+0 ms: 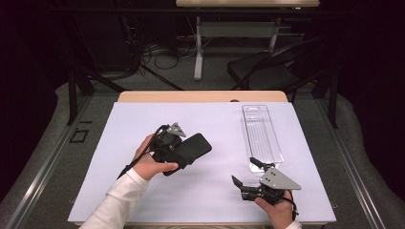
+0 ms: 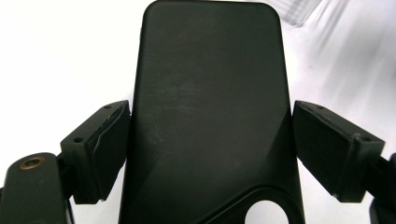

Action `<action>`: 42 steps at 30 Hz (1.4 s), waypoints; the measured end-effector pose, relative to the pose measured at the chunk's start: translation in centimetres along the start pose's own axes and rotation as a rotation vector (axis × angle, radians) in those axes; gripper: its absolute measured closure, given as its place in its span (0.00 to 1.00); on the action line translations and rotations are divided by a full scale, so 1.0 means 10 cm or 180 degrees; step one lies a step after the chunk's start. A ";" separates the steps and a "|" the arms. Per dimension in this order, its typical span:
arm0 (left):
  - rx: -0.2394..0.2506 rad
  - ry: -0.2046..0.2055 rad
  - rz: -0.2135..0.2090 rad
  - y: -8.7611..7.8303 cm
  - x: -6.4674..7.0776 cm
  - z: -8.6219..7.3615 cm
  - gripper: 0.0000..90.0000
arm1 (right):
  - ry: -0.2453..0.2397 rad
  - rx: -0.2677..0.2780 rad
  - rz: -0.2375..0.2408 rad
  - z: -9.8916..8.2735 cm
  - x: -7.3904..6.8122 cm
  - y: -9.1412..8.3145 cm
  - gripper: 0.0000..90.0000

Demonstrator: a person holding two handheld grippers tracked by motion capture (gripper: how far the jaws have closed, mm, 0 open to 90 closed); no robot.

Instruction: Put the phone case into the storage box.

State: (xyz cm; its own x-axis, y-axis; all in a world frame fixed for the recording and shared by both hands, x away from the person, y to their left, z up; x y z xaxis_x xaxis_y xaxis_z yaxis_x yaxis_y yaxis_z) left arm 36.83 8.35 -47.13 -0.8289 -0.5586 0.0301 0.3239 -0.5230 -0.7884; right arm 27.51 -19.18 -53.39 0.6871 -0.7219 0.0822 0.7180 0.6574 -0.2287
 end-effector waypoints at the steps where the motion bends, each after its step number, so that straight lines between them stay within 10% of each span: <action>1: -0.0001 0.0016 -0.0008 0.01 0.01 0.02 0.16 | 0.0000 -0.0001 -0.0001 0.00 0.00 0.00 0.16; 42: -0.0001 0.0140 -0.0137 0.01 0.15 0.09 0.16 | -0.0145 -0.0090 0.0105 0.11 -0.06 0.08 0.16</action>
State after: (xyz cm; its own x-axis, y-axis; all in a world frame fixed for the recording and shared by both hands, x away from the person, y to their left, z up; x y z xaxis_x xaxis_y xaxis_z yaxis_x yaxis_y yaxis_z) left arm 36.04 6.93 -46.60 -0.8614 -0.5067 0.0369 0.2873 -0.5457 -0.7872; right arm 27.80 -18.00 -52.57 0.7153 -0.6888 0.1180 0.6918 0.6739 -0.2594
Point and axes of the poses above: each handheld gripper's, and its own axes: y roughly forward along the jaws, z roughly out of its top, x roughly to its right, the point moved 3 cm from there along y, roughly forward along the jaws, and after that the axes turned 3 degrees about z, right-handed, at the moved point
